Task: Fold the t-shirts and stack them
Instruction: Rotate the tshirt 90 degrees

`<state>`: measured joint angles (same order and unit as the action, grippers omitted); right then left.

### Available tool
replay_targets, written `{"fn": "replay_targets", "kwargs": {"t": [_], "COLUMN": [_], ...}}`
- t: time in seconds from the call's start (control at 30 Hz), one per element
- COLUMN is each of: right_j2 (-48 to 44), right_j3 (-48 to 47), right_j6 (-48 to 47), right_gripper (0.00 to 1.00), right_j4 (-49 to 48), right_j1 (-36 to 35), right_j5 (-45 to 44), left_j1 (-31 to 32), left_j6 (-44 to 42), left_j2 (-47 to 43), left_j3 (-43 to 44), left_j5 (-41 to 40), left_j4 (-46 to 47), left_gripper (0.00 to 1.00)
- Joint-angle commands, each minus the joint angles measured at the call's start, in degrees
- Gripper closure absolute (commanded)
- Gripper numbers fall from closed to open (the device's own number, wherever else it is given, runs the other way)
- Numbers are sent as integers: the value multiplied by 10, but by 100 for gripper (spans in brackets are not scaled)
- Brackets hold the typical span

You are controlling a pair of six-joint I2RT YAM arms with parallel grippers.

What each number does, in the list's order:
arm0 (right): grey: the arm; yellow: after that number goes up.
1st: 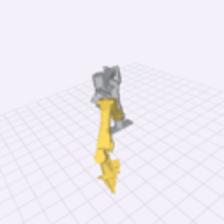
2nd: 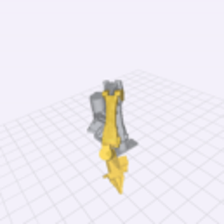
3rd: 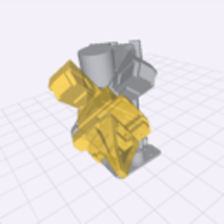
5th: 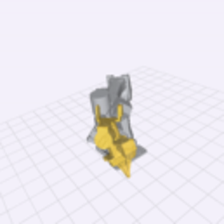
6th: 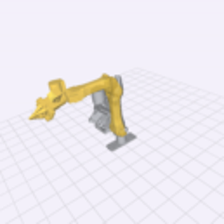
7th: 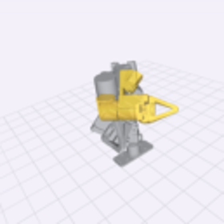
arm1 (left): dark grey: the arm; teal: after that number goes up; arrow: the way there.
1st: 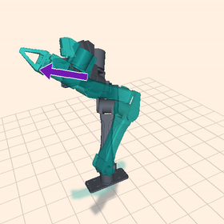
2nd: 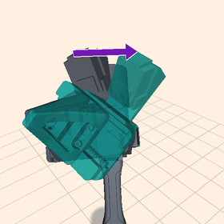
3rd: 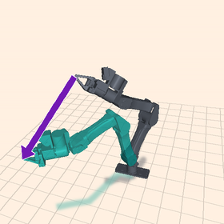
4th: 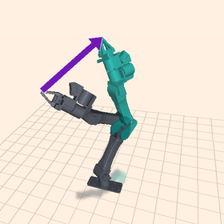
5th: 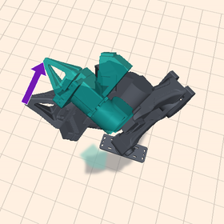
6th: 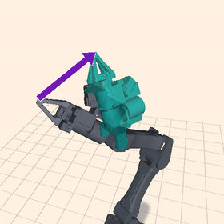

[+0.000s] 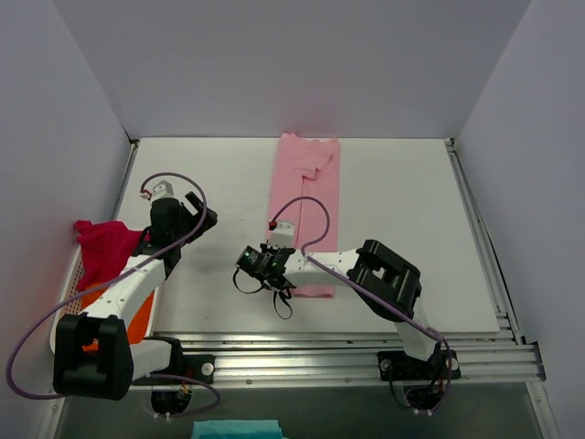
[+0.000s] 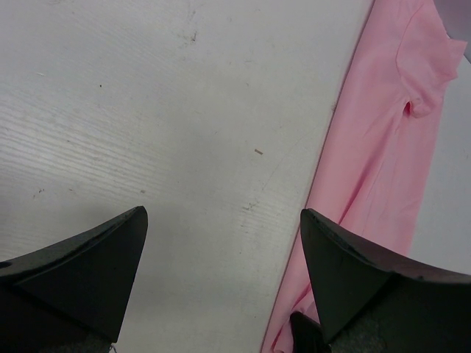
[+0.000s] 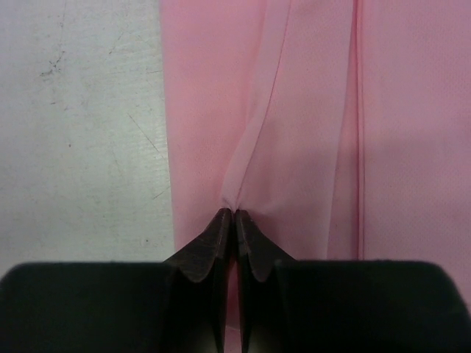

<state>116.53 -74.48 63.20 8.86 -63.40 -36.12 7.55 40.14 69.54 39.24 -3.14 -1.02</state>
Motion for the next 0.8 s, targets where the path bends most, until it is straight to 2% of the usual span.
{"fn": "replay_targets", "kwargs": {"t": [0.0, 0.37, 0.77], "right_j2": [2, -40, -131], "right_j3": [3, 16, 91], "right_j6": [10, 17, 49], "right_gripper": [99, 100, 100], "right_j4": [16, 34, 59], "right_j1": [4, 3, 0], "right_j5": [-11, -32, -66], "left_j1": [-4, -4, -4], "left_j6": [-4, -4, -3], "left_j2": [-6, 2, 11], "left_j3": [1, 0, 0], "left_j5": [5, 8, 10], "left_j4": [24, 30, 34], "left_gripper": [6, 6, 6]}}
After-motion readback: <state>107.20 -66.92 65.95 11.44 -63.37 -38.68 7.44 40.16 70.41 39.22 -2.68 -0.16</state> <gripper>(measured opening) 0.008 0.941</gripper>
